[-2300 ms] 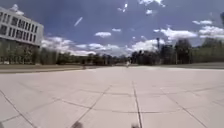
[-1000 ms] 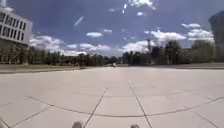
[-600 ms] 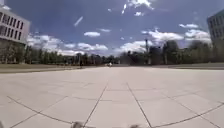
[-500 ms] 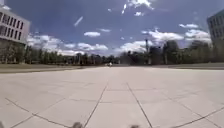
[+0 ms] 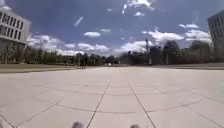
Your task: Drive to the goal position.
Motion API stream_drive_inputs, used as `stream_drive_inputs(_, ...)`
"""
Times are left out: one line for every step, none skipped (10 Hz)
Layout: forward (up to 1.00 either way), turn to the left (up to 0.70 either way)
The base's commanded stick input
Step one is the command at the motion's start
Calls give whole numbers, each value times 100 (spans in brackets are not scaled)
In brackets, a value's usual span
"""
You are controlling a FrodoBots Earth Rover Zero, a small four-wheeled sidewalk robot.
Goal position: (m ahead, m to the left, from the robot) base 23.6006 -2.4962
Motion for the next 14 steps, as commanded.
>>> stream_drive_inputs(70,0)
stream_drive_inputs(70,0)
stream_drive_inputs(70,0)
stream_drive_inputs(70,0)
stream_drive_inputs(70,0)
stream_drive_inputs(70,0)
stream_drive_inputs(70,0)
stream_drive_inputs(70,0)
stream_drive_inputs(70,-17)
stream_drive_inputs(70,-27)
stream_drive_inputs(70,-7)
stream_drive_inputs(70,0)
stream_drive_inputs(70,0)
stream_drive_inputs(70,0)
